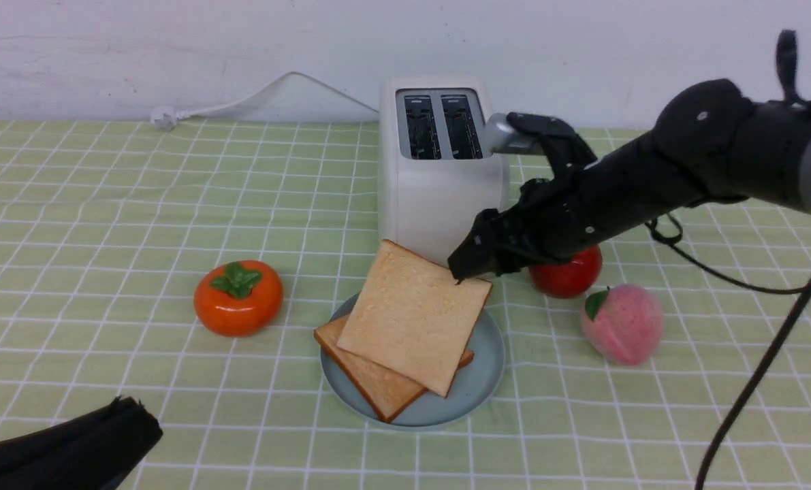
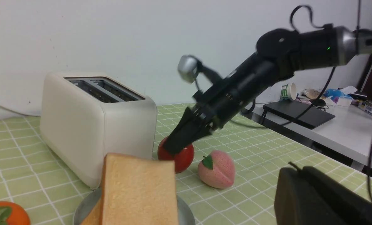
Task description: Take toasted bread from bread machine on green coffee tablecloth place on plate.
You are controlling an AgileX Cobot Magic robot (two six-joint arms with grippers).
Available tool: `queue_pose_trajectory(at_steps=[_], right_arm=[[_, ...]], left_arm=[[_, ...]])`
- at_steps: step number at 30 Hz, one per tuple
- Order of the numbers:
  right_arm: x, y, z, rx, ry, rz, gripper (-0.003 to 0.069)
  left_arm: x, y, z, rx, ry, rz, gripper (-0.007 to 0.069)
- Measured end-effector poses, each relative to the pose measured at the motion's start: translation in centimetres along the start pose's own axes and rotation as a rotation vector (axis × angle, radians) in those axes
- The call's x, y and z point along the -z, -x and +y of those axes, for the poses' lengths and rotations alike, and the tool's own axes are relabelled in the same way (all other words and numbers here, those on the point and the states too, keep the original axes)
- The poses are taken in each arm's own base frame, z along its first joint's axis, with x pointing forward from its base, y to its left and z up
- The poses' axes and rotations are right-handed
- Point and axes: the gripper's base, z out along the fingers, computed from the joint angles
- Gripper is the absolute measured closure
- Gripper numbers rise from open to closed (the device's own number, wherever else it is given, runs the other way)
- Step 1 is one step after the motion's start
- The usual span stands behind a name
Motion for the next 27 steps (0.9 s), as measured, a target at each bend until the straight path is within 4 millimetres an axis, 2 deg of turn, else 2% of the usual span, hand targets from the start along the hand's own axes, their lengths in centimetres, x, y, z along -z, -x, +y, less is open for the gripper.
queue_pose_trajectory(at_steps=[1,4,6,9,13,14,16,17,18,21,22,23,24,27], right_arm=[[0.5,0.2,0.1,0.006,-0.003,-0.010,0.0181],[4.6,0.9,0.8,0.049,-0.019,-0.050,0.0239],[6.3,1.1,1.4,0.069,-0.018,-0.069,0.0265],[11.8,0.8,4.0,0.145,-0.033,-0.089,0.0407],[16.8,-0.8,6.4,0.180,-0.103,-0.074,0.0564],[18.5,-1.8,7.1,0.179,-0.139,-0.066,0.0620],[20.3,-3.4,7.6,0.163,-0.208,-0.052,0.0664],[21.4,-4.4,8.0,0.147,-0.234,-0.058,0.0671],[21.4,-4.7,8.0,0.141,-0.240,-0.050,0.0672],[23.9,-9.2,8.7,0.085,-0.333,-0.065,0.0666],[24.2,-10.3,8.8,0.076,-0.342,-0.070,0.0664],[24.4,-10.5,8.8,0.069,-0.347,-0.073,0.0664],[25.0,-13.0,9.2,0.040,-0.356,-0.088,0.0662],[25.4,-16.5,9.5,-0.013,-0.356,-0.110,0.0662]], left_arm=[[0.0,0.0,0.0,0.000,0.000,0.000,0.0633],[0.0,0.0,0.0,0.000,0.000,0.000,0.0631],[0.0,0.0,0.0,0.000,0.000,0.000,0.0631],[0.0,0.0,0.1,0.000,0.008,-0.001,0.0631],[0.0,0.0,0.2,0.000,0.025,-0.002,0.0637],[0.0,0.0,0.3,0.000,0.028,-0.002,0.0637],[0.0,0.0,0.3,0.000,0.028,-0.002,0.0637],[0.0,0.0,0.3,0.000,0.028,-0.002,0.0637],[0.0,0.0,0.3,0.000,0.028,-0.002,0.0637],[0.0,0.0,0.3,0.000,0.033,-0.002,0.0637],[0.0,0.0,0.3,0.000,0.034,-0.003,0.0637],[0.0,0.0,0.3,0.000,0.034,-0.003,0.0637],[0.0,0.0,0.3,0.000,0.034,-0.003,0.0637],[0.0,0.0,0.3,0.000,0.035,-0.003,0.0637]])
